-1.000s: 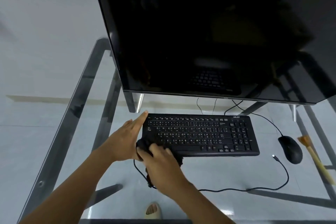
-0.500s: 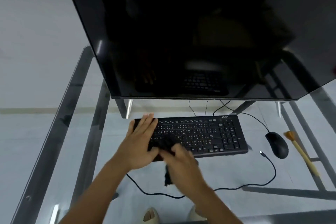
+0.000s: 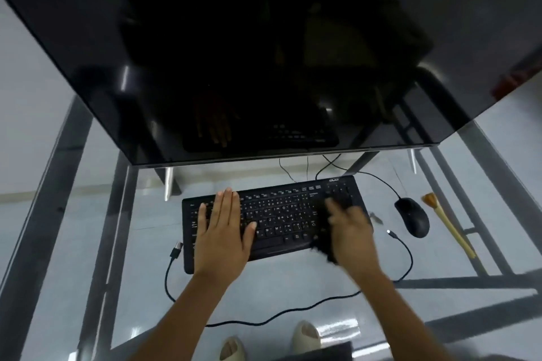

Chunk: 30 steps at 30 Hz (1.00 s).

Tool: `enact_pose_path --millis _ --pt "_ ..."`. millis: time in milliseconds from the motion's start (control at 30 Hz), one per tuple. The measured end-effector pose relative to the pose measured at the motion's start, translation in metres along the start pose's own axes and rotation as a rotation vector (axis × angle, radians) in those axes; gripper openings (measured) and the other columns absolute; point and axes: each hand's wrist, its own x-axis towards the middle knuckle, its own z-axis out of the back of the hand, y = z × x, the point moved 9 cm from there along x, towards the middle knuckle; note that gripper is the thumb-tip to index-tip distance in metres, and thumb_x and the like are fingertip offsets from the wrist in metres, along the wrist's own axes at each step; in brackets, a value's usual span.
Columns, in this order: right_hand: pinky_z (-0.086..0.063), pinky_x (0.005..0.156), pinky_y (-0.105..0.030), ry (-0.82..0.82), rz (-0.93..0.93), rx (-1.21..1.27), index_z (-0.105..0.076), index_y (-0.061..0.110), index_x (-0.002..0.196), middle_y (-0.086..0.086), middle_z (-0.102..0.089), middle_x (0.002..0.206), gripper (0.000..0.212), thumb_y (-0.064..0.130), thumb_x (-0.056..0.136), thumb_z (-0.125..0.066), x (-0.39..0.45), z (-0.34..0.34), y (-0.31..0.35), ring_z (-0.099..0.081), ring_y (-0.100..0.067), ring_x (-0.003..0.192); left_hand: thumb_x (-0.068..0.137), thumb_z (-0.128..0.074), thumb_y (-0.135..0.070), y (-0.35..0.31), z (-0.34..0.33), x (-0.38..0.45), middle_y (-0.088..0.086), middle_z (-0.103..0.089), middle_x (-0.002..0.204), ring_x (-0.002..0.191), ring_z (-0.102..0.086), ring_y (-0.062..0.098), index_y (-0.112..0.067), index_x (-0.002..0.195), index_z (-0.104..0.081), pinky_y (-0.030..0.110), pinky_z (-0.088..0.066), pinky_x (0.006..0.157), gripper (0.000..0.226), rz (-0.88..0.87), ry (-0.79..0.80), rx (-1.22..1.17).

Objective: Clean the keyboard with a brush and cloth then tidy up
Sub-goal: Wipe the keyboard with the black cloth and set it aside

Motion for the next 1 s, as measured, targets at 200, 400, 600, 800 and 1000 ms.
enact_pose_path --millis 200,400,600,800,1000 --pt "-0.054 0.073 -0.044 -0.072 -0.175 0.029 -0.053 0.006 0.134 -0.022 -0.054 0.103 0.048 0.002 0.086 -0.056 0.006 -0.007 -0.002 -0.058 -0.037 0.079 0.098 -0.022 -0.05 -0.002 0.001 -0.001 0.007 -0.021 0.159 0.148 -0.012 0.021 -0.008 0.151 -0.025 0.05 -0.01 0.119 0.068 0.004 -0.004 0.027" --pt "-0.055 0.066 -0.042 -0.046 -0.044 0.05 -0.055 0.02 0.134 -0.013 -0.053 0.095 0.044 0.01 0.092 -0.049 0.025 -0.007 -0.005 -0.055 -0.03 0.066 0.098 -0.021 -0.051 -0.004 0.002 0.0 0.006 -0.021 0.159 0.148 -0.01 0.019 -0.008 0.151 -0.025 0.047 -0.007 0.119 0.068 -0.02 -0.01 0.058" --pt "-0.046 0.071 -0.04 -0.043 -0.106 0.084 -0.053 0.017 0.133 -0.013 -0.055 0.099 0.047 0.011 0.087 -0.056 0.023 -0.013 0.046 -0.057 -0.031 0.079 0.097 -0.024 -0.05 -0.005 0.004 0.0 0.007 -0.023 0.158 0.148 -0.013 0.02 -0.006 0.149 -0.028 0.05 -0.011 0.119 0.068 -0.012 -0.033 0.052" --pt "-0.047 0.076 -0.041 0.022 -0.009 0.036 -0.051 0.025 0.137 -0.015 -0.052 0.104 0.049 0.009 0.091 -0.047 0.038 -0.015 0.019 -0.055 -0.035 0.086 0.097 -0.021 -0.053 -0.002 0.002 0.0 0.003 -0.018 0.16 0.149 -0.008 0.017 -0.01 0.152 -0.021 0.047 -0.007 0.12 0.069 -0.008 -0.011 0.072" --pt "-0.048 0.073 -0.041 0.073 0.12 0.077 -0.052 0.02 0.136 -0.013 -0.055 0.099 0.055 0.006 0.084 -0.059 0.029 -0.021 0.066 -0.055 -0.032 0.078 0.097 -0.022 -0.051 0.0 0.002 -0.001 0.004 -0.017 0.16 0.149 -0.008 0.017 -0.009 0.152 -0.021 0.048 -0.008 0.12 0.069 0.014 -0.008 0.07"
